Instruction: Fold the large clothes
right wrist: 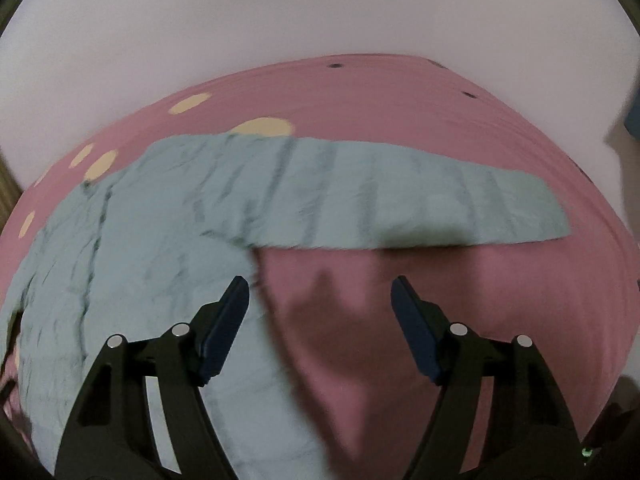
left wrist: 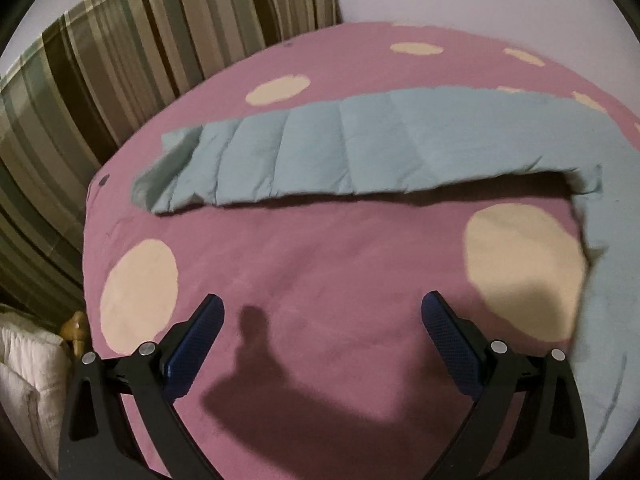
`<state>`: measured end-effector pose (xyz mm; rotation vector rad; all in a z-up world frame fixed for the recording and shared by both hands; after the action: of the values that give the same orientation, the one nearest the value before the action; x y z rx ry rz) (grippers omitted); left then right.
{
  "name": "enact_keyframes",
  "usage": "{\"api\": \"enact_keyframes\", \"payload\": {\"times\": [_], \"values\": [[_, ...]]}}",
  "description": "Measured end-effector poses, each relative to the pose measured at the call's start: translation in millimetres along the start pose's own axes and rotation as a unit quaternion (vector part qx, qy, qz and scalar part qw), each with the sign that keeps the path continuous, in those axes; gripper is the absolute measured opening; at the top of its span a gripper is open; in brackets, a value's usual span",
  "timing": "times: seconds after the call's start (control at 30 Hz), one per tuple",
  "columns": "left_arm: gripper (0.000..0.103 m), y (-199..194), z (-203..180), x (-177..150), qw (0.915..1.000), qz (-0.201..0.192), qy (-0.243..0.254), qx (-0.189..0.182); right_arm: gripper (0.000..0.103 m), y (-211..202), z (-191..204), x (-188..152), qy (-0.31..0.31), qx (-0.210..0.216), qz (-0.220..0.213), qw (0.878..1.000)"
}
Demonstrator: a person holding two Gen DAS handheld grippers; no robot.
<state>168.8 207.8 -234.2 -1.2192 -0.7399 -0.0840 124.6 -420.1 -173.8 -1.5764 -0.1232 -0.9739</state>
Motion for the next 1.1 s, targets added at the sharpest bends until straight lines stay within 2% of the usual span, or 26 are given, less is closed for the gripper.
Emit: {"api": "enact_keyframes", "payload": {"times": [0.17, 0.33, 0.53, 0.67, 0.77, 0.9, 1.0, 1.1], "values": [[0.099, 4.4, 0.7, 0.0, 0.9999, -0.011, -0.009, -0.004, 0.070, 20.3, -54.4, 13.2, 0.062, -0.015, 0.008, 0.998], [0.099, 7.3, -2.3, -0.5, 0.9998, -0.011, -0.013, -0.007, 0.068, 43.8, -113.4, 21.6, 0.130, -0.034, 0.015, 0.991], [0.099, 8.5, -1.4, -1.0, 0.9994, -0.004, -0.026, -0.022, 0.066, 79.3, -165.3, 23.5, 0.222, -0.023, 0.035, 0.974], [0.099, 9.6, -1.1, -0.6, 0.9993, -0.003, -0.028, -0.025, 0.066, 91.8, -184.4, 20.5, 0.264, -0.018, 0.039, 0.964], [0.099, 9.7, -0.5, -0.5, 0.9994, -0.003, -0.026, -0.023, 0.066, 96.2, -203.3, 21.6, 0.290, -0.027, 0.024, 0.956], [0.099, 9.8, -0.7, -0.8, 0.9995, -0.003, -0.024, -0.019, 0.066, 95.6, -221.0, 20.5, 0.331, -0.011, 0.016, 0.944], [0.099, 10.0, -1.5, -0.8, 0.9996, -0.004, -0.021, -0.016, 0.066, 91.2, -224.8, 16.1, 0.343, -0.013, 0.003, 0.939], [0.099, 9.9, -2.3, -1.0, 0.9998, -0.004, -0.017, -0.010, 0.066, 104.8, -229.2, 20.3, 0.344, -0.018, 0.005, 0.939]]}}
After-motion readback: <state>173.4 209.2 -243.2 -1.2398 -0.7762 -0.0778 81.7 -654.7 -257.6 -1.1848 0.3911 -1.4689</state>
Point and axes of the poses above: each gripper's, at about its wrist camera, not at the fingertips, and y roughly the way its jaws point, z to its left, x to its top, the point moved 7 cm from there along y, roughly the way its jaws point, and after that the axes turned 3 degrees about -x, right-handed, at the moved point
